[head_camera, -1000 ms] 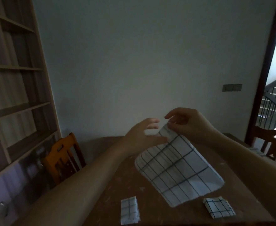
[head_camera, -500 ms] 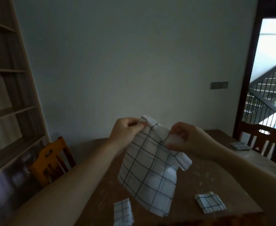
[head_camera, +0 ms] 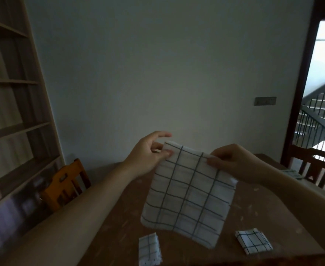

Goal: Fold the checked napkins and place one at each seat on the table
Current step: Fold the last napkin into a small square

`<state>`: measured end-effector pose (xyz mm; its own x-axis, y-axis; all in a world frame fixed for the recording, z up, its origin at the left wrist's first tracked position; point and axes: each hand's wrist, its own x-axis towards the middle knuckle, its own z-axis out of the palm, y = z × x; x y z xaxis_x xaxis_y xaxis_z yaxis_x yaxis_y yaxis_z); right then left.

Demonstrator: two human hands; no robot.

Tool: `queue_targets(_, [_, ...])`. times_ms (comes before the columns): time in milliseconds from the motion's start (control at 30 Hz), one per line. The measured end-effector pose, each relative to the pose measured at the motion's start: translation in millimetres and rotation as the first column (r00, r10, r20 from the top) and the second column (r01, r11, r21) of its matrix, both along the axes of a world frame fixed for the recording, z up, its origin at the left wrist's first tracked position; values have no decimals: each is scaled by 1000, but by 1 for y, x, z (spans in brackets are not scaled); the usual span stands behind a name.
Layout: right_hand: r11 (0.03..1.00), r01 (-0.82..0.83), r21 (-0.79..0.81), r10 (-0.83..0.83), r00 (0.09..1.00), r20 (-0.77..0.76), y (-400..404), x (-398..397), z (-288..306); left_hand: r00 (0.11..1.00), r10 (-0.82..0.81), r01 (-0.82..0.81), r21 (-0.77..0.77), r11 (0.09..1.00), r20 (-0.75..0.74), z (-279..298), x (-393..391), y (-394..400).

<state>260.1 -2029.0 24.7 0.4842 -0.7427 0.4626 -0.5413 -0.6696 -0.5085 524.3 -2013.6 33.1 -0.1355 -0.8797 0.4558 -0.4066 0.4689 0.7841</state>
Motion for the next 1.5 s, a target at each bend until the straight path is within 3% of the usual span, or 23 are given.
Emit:
queue_targets(100, [1000,-17,-7,17,1000,-3,-4,0,6,979,-56,73,-80,994,196,5,4,3])
queue_targets(267, [999,-4,36,5,999,-33,-8,-1,16,952,-2,62,-187,980,307,5,9,2])
queue_targets(367, [999,1,32,0,999,-49,-8,1,20,929,-9,76,-166,983,370,6,11,1])
queue_targets(567, [996,74,-52,-82,982,-172,-2,1,25,775,145,-19,-207,978,615,13,12,-2])
queue_targets(667, [994,76,-75,-91,970,-225,0,-1,26,724,127,-10,-174,985,678,19,13,-3])
queue_targets(867, [998,57,-35,-61,991,-122,0,-13,25,841,37,-26,-27,999,541,26,20,-4])
queue_targets(1067, [990,-113,87,109,993,41,0,-23,23,904,3,-30,57,998,427,28,26,-7])
queue_targets(1233, [1000,4,16,-8,951,309,-3,-20,21,931,-2,-18,54,998,365,27,24,-9])
queue_targets(1500, [999,12,41,-23,960,277,2,-26,19,932,-17,-5,60,998,361,28,21,-14])
